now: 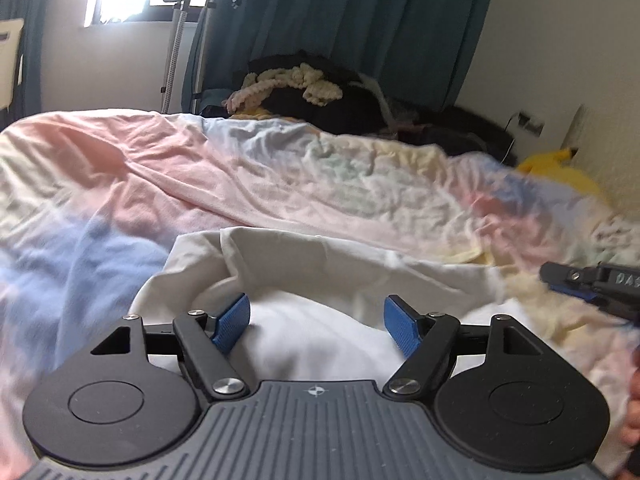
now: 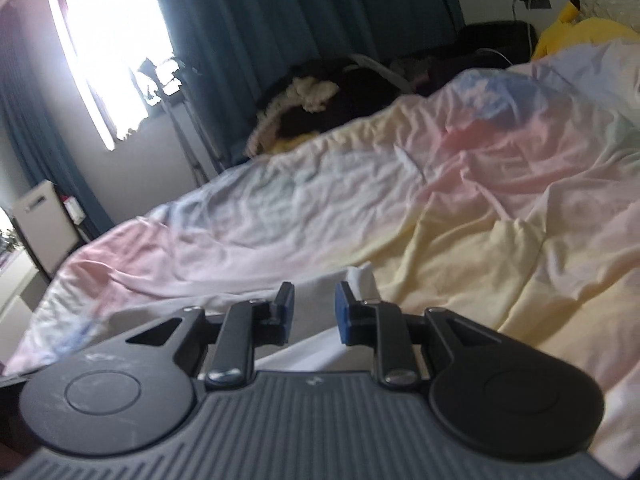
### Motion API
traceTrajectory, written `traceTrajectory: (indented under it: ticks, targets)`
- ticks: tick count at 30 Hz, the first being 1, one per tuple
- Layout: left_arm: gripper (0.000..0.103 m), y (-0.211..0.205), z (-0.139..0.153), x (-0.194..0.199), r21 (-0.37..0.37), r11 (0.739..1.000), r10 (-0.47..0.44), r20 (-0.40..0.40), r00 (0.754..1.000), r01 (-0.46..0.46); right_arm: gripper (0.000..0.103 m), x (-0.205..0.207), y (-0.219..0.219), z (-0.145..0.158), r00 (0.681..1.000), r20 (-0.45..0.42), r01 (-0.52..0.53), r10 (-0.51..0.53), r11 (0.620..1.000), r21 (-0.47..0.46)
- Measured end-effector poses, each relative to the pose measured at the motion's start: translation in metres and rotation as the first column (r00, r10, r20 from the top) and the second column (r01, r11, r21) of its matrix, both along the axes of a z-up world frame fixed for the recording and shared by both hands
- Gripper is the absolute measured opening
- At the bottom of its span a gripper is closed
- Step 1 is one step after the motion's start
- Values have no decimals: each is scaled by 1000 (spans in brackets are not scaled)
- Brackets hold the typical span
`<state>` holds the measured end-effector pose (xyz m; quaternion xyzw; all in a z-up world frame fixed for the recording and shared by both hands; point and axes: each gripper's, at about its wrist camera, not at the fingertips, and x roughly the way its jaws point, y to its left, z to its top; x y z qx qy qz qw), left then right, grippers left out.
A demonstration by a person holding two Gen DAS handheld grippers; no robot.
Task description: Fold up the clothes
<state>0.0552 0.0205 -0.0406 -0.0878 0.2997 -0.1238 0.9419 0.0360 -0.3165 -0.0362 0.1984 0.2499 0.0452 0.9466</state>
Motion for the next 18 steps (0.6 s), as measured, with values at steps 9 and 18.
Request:
traceTrajectory:
  ticks: [9,18]
  targets:
    - [81,25,-10,-39,-382,923,-20,-192,981,-55,24,-60,8,23,995,79,-67,58,990,121]
    - [82,51,-64,-41,-715,631,-129,-479,868,-301,41,-69,6,-4,988,-29,-117,153,850,513]
